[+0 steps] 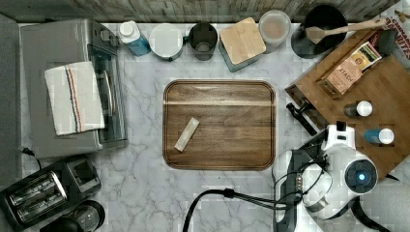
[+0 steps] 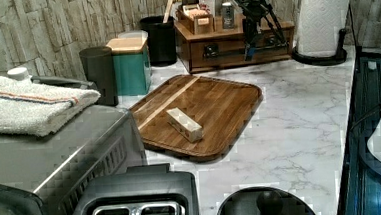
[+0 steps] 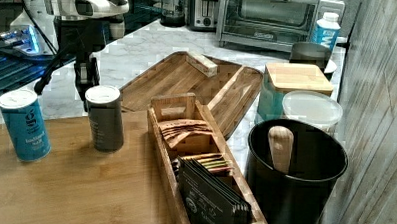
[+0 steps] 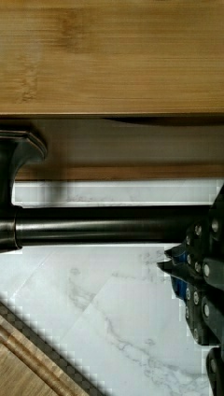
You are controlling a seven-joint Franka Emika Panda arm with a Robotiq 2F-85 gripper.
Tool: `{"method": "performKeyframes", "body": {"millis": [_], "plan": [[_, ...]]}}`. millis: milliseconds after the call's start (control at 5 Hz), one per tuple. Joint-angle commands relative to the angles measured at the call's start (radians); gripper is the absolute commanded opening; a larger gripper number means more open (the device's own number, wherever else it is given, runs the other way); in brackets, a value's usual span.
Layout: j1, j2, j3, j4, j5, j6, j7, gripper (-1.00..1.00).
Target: Close the drawer.
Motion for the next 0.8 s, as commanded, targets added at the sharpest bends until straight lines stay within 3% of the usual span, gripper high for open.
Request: {"method": "performKeyframes", "body": {"millis": [200,800], "plan": [[-0.008,-0.014,0.017,0.181,0.031,0.111,-0.092,-1.0],[-0.018,-0.015,0.027,0.181,0.026,0.112,-0.087,-1.0]]}}
